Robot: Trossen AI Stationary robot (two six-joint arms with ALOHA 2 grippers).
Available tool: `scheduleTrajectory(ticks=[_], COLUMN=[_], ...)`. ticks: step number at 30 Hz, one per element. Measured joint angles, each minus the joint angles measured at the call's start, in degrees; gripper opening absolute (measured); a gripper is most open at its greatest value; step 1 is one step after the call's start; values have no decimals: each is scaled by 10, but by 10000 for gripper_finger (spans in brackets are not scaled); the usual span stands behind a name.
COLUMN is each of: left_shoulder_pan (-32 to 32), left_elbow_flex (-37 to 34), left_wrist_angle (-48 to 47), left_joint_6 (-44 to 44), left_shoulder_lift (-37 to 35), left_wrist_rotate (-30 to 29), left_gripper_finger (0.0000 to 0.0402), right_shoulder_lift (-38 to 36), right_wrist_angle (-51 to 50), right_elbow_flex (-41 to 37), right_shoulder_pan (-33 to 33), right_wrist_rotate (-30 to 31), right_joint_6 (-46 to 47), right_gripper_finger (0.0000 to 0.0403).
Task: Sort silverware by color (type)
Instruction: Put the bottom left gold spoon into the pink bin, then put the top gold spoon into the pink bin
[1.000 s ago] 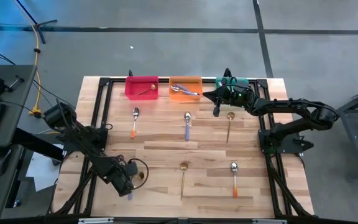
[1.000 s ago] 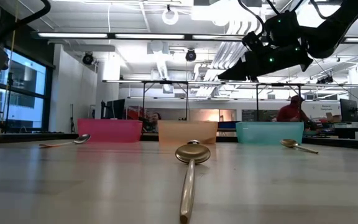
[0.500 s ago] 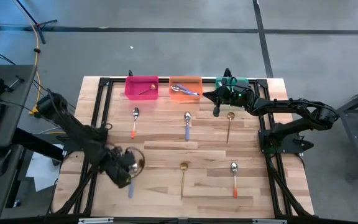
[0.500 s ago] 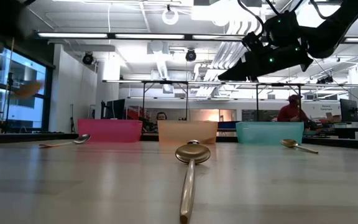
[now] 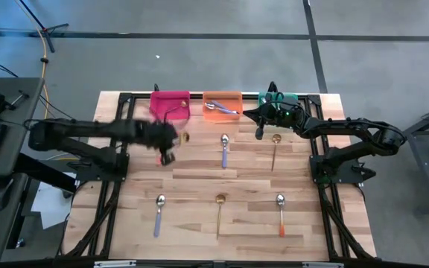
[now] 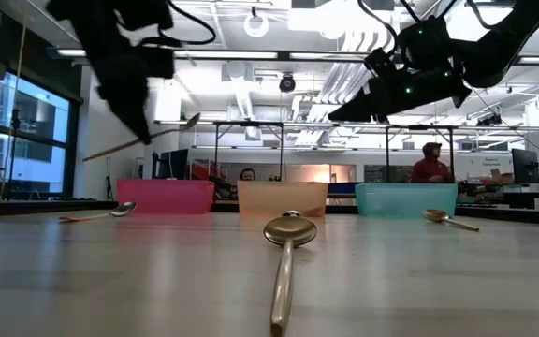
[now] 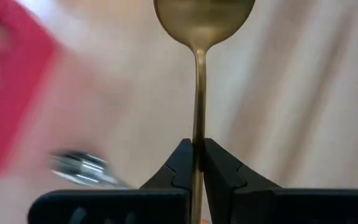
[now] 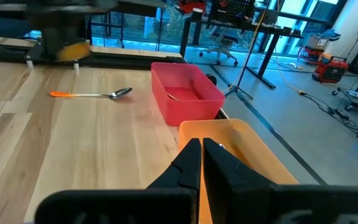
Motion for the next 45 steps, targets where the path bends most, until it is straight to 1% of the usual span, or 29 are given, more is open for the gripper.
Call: scheduleTrajectory(ticks=[3, 5, 10, 14, 17, 23, 28, 31, 38, 40, 43, 45], left_shoulder_pan=[98, 153, 260, 326, 366, 423, 442, 443, 441, 441, 436, 433], left_elbow_flex=[43, 76, 151, 192, 206, 223, 223, 223, 224, 224, 219, 208], left_wrist_angle=[-2, -4, -23, -28, -27, -27, -25, -12, 5, 4, 3, 18], left_joint_6=[126, 206, 389, 469, 523, 543, 546, 537, 507, 491, 478, 476], left_shoulder_lift=[14, 30, 99, 160, 201, 274, 309, 320, 322, 322, 322, 315], left_wrist_rotate=[1, 2, 3, 5, 32, 41, 76, 78, 79, 79, 77, 77], left_gripper_finger=[5, 5, 5, 5, 5, 5, 5, 7, 70, 82, 86, 80], right_shoulder_lift=[0, 0, 0, 0, 0, 0, 0, 0, 0, 0, 0, 0], right_wrist_angle=[0, 0, 0, 0, 0, 0, 0, 0, 0, 0, 0, -1], right_elbow_flex=[0, 0, 0, 0, 0, 0, 0, 0, 0, 0, 0, 0], right_shoulder_pan=[0, 0, 0, -2, -2, -2, -2, -2, -2, -2, -2, -2], right_wrist_rotate=[0, 0, 0, 0, 0, 0, 0, 0, 0, 0, 0, 0], right_joint_6=[0, -2, -10, -12, -21, -29, -41, -40, -33, -27, -25, -23], right_gripper_finger=[0, 0, 0, 0, 0, 0, 0, 0, 0, 0, 0, 0])
